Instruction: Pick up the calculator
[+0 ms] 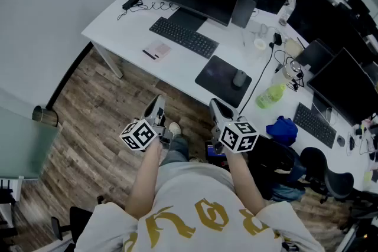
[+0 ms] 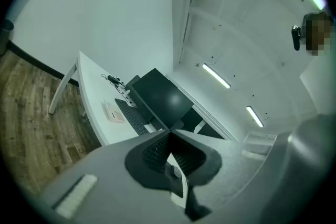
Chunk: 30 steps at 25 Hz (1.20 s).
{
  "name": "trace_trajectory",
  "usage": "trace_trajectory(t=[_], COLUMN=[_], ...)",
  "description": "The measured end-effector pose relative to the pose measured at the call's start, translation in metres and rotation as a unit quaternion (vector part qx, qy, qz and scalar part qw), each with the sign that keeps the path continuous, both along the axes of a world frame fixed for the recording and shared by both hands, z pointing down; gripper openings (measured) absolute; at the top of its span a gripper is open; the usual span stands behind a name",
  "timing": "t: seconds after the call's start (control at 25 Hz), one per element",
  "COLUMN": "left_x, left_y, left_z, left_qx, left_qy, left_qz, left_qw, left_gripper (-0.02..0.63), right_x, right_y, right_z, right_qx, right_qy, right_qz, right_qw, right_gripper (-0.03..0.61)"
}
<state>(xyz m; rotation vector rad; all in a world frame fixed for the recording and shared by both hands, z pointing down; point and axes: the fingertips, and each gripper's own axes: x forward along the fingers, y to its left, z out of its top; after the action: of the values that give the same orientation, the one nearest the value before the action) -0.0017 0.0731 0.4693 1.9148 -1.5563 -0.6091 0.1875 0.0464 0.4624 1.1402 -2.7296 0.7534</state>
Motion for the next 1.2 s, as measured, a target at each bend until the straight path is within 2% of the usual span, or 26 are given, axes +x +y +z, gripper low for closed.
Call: trace_trajectory(t=[0.24, 0.56, 0.6, 0.68, 0.84, 1.0, 1.2], left_x=[0.000, -0.011, -0.014, -0.023, -0.042, -0.060, -0.086], left_y=[0.017, 0.034, 0.036, 0.040, 0.044, 0.034, 0.003], left_z=[-0.002, -0.005, -0.006, -0.005, 0.005, 0.003, 0.015], left_qx=[-0.006, -0.012, -0.010, -0.010, -0.019, -0.017, -0.032], left_qy=[0.002, -0.008, -0.005, 0.007, 0.034, 0.025, 0.032], left_qz=[0.001, -0.014, -0.018, -0.028, -0.045, -0.057, -0.051], left_qw=[1.0000, 0.9998, 0.9998, 0.9995, 0.9982, 0.9979, 0.9977], left_gripper=[0.000, 0.002, 0.006, 0.055, 0.074, 0.077, 0.078], right_x=[-0.008, -0.020, -0.023, -0.028, -0.038, -0.051, -0.079], right_y=[0.021, 0.036, 0.037, 0.037, 0.033, 0.020, -0.004], right_z=[-0.006, -0.009, -0.009, -0.009, -0.009, -0.003, 0.014], right_qx=[0.022, 0.002, -0.003, -0.009, -0.010, -0.012, -0.018], right_qy=[0.016, -0.024, -0.033, -0.043, -0.048, -0.040, -0.007], right_qz=[-0.022, -0.042, -0.049, -0.057, -0.065, -0.071, -0.076], right_qw=[0.999, 0.999, 0.998, 0.997, 0.997, 0.997, 0.997], right_gripper=[0.023, 0.023, 0.023, 0.023, 0.023, 0.023, 0.025])
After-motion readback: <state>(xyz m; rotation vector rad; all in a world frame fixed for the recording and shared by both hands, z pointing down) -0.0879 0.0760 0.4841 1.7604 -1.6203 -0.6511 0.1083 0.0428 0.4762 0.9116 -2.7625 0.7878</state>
